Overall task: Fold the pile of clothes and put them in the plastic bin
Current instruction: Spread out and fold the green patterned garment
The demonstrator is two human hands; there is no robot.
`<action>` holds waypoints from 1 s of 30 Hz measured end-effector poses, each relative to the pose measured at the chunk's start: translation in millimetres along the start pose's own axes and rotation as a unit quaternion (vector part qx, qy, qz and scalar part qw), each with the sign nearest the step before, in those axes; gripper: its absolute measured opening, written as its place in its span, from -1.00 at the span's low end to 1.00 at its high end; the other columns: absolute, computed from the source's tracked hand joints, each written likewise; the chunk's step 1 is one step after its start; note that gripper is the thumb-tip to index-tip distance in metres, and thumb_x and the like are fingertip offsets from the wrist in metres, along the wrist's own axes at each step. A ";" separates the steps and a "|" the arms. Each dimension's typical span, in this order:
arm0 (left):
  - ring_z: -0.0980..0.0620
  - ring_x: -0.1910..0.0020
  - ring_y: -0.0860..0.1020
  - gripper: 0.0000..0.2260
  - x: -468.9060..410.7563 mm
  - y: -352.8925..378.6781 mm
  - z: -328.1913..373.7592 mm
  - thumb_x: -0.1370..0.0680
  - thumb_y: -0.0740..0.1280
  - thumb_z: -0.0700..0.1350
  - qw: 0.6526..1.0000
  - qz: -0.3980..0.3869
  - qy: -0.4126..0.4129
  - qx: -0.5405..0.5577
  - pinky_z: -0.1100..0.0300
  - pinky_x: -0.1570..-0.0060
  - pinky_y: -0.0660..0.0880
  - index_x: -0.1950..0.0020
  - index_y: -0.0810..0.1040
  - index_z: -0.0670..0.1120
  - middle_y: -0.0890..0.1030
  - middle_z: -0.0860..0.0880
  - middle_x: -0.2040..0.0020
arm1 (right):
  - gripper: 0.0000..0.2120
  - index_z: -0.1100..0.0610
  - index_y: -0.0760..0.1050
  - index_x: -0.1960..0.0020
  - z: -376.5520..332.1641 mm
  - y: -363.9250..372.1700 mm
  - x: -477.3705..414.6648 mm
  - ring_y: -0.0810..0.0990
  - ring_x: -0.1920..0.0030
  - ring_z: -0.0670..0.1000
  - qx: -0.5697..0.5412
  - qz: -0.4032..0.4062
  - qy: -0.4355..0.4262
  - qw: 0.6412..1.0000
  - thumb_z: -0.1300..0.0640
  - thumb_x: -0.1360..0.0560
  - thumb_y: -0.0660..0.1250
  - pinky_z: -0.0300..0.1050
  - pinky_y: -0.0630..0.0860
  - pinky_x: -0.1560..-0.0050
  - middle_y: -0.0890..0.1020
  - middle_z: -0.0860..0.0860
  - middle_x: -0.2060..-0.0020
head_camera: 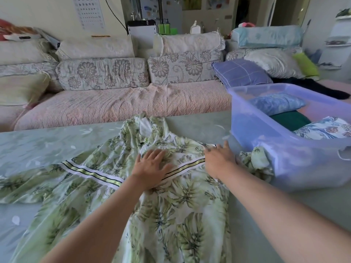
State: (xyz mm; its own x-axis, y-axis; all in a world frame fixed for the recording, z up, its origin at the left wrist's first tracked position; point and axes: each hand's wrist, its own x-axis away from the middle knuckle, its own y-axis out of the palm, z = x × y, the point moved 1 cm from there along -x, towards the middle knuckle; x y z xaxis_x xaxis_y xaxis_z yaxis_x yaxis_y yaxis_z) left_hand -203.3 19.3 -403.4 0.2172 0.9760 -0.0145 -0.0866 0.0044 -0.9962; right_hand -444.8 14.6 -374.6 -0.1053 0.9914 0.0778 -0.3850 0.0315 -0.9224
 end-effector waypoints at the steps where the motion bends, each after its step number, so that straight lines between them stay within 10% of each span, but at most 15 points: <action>1: 0.03 -0.57 -0.20 -0.31 1.2 -1.8 -6.8 -0.53 -0.17 0.44 1.000 -0.001 -0.015 -0.010 -0.20 -0.51 -0.23 -0.60 -0.13 0.18 -0.13 0.08 -0.61 | -0.50 0.16 0.31 -0.49 -7.6 -8.9 1.0 0.35 -0.42 0.18 -0.001 0.046 -0.010 0.999 0.10 -0.57 0.13 0.24 0.05 -0.50 0.46 0.15 -0.39; 3: -0.06 -0.56 -0.27 -0.27 3.4 -4.7 -17.8 -0.48 -0.17 0.50 0.998 -0.029 -0.046 -0.025 -0.31 -0.44 -0.31 -0.57 -0.20 0.23 -0.22 0.07 -0.59 | -0.51 0.13 0.30 -0.50 -23.4 -20.1 2.3 0.34 -0.43 0.16 -0.104 0.130 -0.058 0.984 0.19 -0.57 0.09 0.15 0.14 -0.50 0.44 0.14 -0.42; 7: -0.08 -0.57 -0.26 -0.23 11.8 -5.4 -34.2 -0.42 -0.11 0.55 0.995 -0.090 -0.040 0.020 -0.29 -0.46 -0.28 -0.54 -0.27 0.30 -0.23 0.08 -0.59 | -0.37 -0.09 -0.31 -0.61 -44.8 -10.8 6.3 -0.12 -0.61 0.14 -0.278 -0.057 -0.068 0.957 -0.26 -0.65 -0.17 0.21 -0.08 -0.57 -0.16 0.07 -0.61; 15: -0.10 -0.44 0.33 -0.56 16.9 -17.9 -98.0 -0.66 0.03 0.09 0.986 0.116 -0.098 0.063 -0.09 -0.42 0.24 -0.53 0.21 0.02 0.36 -0.06 -0.49 | -0.37 0.10 0.08 -0.60 -73.6 -24.9 -9.5 -0.04 -0.60 0.20 -0.172 0.033 -0.028 0.984 -0.04 -0.56 0.07 0.27 -0.09 -0.55 0.03 0.17 -0.60; 24: -0.18 -0.57 -0.18 -0.18 36.9 -19.3 -171.2 -0.32 -0.17 0.63 0.974 -0.074 -0.213 0.015 -0.43 -0.37 -0.23 -0.53 -0.18 0.36 -0.22 0.12 -0.60 | -0.20 -0.24 -0.33 -0.57 -142.1 -28.9 -45.3 -0.37 -0.55 0.16 -0.218 -0.031 -0.100 0.970 -0.55 -0.45 -0.21 0.50 -0.34 -0.40 -0.35 -0.03 -0.56; 30: -0.20 -0.47 0.22 -0.36 10.4 -30.5 -170.1 -0.55 -0.12 0.34 0.953 0.031 -0.301 -0.023 -0.25 -0.40 0.16 -0.51 0.24 0.02 0.25 -0.14 -0.52 | -0.35 -0.13 0.34 -0.41 -143.5 -46.2 -65.3 0.21 -0.52 0.16 -0.216 0.047 -0.069 0.973 -0.46 -0.52 -0.11 0.35 -0.05 -0.50 0.29 0.07 -0.49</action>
State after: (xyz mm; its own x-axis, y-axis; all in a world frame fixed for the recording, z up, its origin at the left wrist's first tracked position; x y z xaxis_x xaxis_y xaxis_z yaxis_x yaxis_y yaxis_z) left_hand -33.0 -7.7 -387.8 -0.3845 0.9224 -0.0362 -0.0355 -0.0540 -0.9979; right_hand -288.6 -33.4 -391.4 -0.2557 0.9667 0.0083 0.0511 0.0221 -0.9984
